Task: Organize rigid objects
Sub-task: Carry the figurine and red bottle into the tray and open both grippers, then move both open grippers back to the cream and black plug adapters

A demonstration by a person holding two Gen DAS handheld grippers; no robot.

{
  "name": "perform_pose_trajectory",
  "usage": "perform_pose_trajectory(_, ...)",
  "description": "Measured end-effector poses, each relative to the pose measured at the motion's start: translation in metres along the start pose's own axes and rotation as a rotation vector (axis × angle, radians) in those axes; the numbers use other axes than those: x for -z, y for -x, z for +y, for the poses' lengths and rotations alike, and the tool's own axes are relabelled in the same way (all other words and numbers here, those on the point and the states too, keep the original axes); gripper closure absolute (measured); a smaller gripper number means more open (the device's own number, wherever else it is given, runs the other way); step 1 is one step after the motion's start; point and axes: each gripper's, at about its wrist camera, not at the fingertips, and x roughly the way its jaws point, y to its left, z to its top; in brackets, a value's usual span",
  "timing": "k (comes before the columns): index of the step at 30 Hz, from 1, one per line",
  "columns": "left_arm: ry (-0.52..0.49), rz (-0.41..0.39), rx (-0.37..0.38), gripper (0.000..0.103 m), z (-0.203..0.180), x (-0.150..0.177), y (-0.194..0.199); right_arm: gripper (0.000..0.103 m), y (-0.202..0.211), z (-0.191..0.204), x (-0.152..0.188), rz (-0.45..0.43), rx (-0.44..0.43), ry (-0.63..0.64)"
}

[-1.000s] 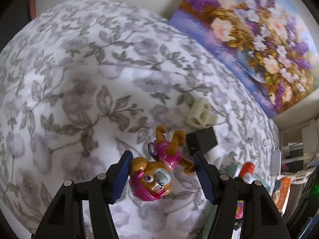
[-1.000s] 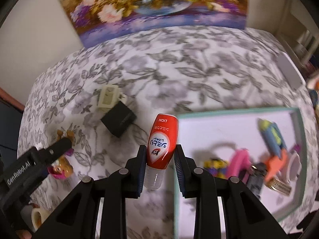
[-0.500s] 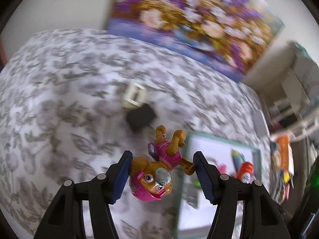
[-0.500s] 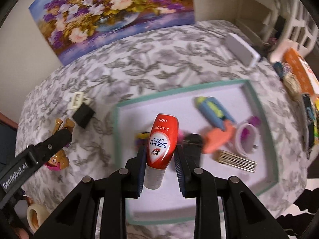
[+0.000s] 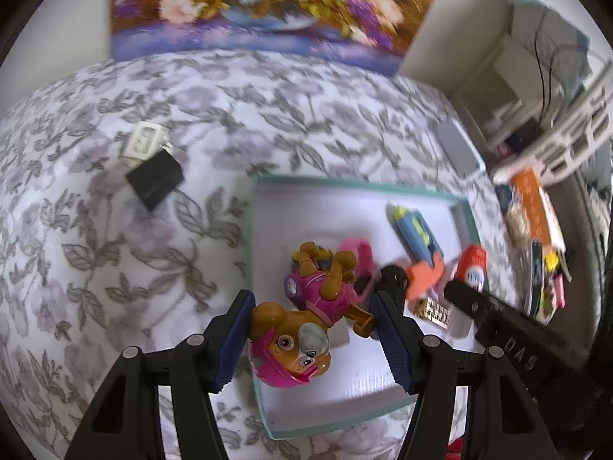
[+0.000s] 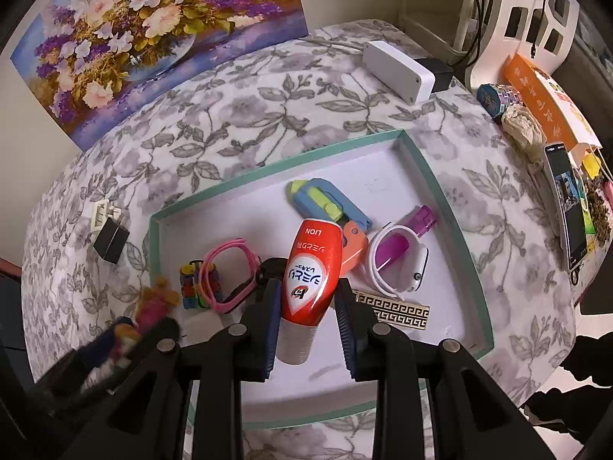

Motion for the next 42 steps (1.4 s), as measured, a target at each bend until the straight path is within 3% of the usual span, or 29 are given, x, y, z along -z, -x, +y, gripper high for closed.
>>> perform_pose_trajectory(6, -0.025, 0.046, 0.012, 0.043, -0.012, 0.009, -0.013, 0.073, -0.006, -0.005, 0.000, 0.023, 0.016, -0.007)
perform_pose_trajectory(23, 0.057, 0.071, 0.028, 0.043, 0.005, 0.010, -0.018, 0.072, -0.020, -0.007, 0.001, 0.084, 0.058, -0.003)
perform_pose_trajectory(37, 0.126, 0.060, -0.022, 0.039, 0.029, 0.002, -0.012, 0.035, -0.022, -0.001, 0.000, 0.079, 0.100, 0.023)
perform_pose_trajectory(42, 0.150, 0.043, -0.045, 0.029, 0.038, -0.001, -0.008, 0.034, -0.022, 0.000, -0.001, 0.064, 0.119, 0.034)
